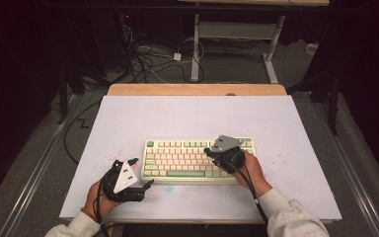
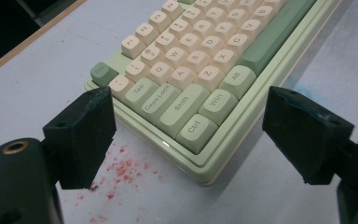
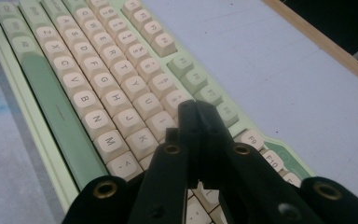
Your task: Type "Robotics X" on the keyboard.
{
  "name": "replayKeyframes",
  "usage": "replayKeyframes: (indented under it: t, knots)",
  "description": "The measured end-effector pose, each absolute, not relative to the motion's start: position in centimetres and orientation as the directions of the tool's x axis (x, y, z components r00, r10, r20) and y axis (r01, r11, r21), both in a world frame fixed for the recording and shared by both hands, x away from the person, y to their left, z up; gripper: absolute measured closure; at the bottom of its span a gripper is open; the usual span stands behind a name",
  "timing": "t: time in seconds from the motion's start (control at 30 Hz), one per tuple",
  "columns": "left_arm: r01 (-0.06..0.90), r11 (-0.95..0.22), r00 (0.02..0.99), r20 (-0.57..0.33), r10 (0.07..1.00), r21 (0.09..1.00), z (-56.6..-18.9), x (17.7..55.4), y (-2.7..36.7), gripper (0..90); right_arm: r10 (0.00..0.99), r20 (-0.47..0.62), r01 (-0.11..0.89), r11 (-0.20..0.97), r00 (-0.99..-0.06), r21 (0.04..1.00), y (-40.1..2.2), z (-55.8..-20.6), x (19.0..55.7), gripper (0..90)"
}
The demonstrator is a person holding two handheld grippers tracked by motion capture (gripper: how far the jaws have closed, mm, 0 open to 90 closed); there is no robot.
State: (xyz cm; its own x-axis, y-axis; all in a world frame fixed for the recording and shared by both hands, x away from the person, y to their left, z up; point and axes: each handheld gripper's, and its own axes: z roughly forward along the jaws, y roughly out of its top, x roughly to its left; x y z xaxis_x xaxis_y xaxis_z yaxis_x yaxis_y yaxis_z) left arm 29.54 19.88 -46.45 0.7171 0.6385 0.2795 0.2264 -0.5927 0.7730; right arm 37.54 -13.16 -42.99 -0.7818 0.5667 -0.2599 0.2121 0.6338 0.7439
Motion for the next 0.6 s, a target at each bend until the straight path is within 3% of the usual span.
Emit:
replayKeyframes:
  t: [0.3,0.6]
  knots:
    - [0.228,-0.59,0.716,0.277,0.641,0.774,-46.4,29.6,19.9,16.7,0.569,-0.254,0.186,0.603,-0.782,0.776,-13.9,-42.2,36.7,85.2]
    - [0.241,-0.572,0.707,0.262,0.656,0.784,-46.2,29.6,20.1,17.2,0.56,-0.27,0.127,0.57,-0.783,0.812,-14.8,-41.7,35.2,61.4]
